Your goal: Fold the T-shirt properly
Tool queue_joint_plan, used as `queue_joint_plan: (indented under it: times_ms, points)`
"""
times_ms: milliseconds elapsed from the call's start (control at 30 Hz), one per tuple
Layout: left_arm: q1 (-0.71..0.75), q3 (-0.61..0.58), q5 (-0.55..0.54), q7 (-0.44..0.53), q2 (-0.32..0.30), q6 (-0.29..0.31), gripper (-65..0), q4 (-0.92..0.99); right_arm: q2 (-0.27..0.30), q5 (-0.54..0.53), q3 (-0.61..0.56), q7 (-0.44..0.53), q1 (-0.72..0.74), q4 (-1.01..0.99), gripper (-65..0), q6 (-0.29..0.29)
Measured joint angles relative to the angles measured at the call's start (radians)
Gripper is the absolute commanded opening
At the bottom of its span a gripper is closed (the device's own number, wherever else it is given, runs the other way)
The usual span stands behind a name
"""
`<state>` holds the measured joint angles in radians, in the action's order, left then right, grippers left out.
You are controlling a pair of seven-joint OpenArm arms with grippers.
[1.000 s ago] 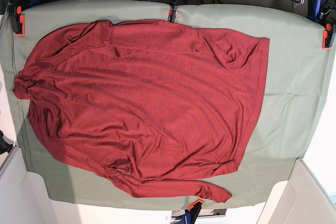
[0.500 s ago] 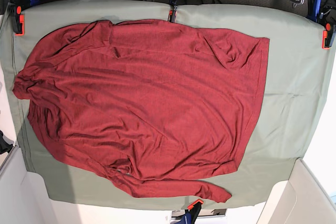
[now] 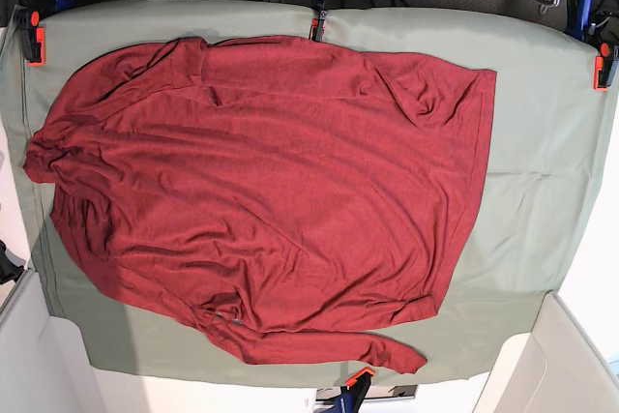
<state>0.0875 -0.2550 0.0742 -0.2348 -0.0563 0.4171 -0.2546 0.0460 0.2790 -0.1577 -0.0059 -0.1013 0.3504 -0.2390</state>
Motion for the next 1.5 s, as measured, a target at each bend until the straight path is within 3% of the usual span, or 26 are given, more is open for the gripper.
queue_joint_plan:
  times_ms: [67, 133, 233, 367, 533, 667, 800, 967, 1100, 1267, 1367, 1433, 1500]
  points:
    - [0.029, 0.000, -0.049, 0.016, -0.014, 0.072, -47.6, -0.026, 0.013, 0.001, 0.000, 0.000, -0.021, 0.026, -40.9, 0.000]
    - [0.069, 0.000, -0.098, 0.036, -0.037, 0.107, -47.6, -0.071, 0.034, 0.000, 0.000, 0.001, -0.052, 0.069, -40.9, -0.003]
    - [0.138, 0.000, -0.124, 0.049, -0.079, 0.116, -47.6, -0.162, 0.072, 0.001, 0.000, -0.005, -0.112, 0.156, -40.9, -0.058]
    - [0.228, 0.001, -0.154, 0.037, -0.127, 0.112, -47.6, -0.328, 0.126, -0.085, 0.000, -0.009, -0.216, 0.310, -40.9, -0.129]
    - [0.365, 0.017, -0.225, -0.043, -0.148, 0.119, -47.6, -0.568, 0.201, -0.201, -0.001, -0.042, -0.367, 0.555, -40.9, -0.158]
    - [0.490, 0.133, -0.235, -0.060, -0.157, 0.121, -47.6, -0.773, 0.263, -0.256, 0.007, -0.066, -0.497, 0.792, -41.0, -0.158]
    - [0.605, 0.301, -0.334, -0.076, -0.159, 0.266, -47.5, -0.990, 0.311, -0.321, 0.075, -0.085, -0.625, 1.028, -41.0, -0.160]
    - [0.719, 0.483, -0.552, -0.234, -0.158, 0.268, -47.5, -1.250, 0.340, -0.452, 0.220, -0.141, -0.748, 1.301, -41.0, -0.188]
    - [0.778, 0.591, -0.690, -0.306, -0.158, 0.269, -47.4, -1.422, 0.344, -0.576, 0.324, -0.190, -0.783, 1.476, -41.0, -0.201]
    - [0.855, 0.697, -0.784, -0.330, -0.157, 0.269, -46.9, -1.595, 0.344, -0.692, 0.438, -0.252, -0.782, 1.624, -41.0, -0.202]
    - [0.879, 0.743, -0.807, -0.326, -0.157, 0.269, -46.8, -1.668, 0.339, -0.735, 0.492, -0.255, -0.753, 1.658, -39.5, -0.154]
    - [0.888, 0.765, -0.809, -0.327, -0.160, 0.269, -45.7, -1.698, 0.325, -0.748, 0.520, -0.293, -0.719, 1.655, -34.2, -0.108]
    - [0.894, 0.774, -0.811, -0.327, -0.174, 0.269, -37.7, -1.714, 0.300, -0.772, 0.537, -0.304, -0.681, 1.640, -29.7, -0.045]
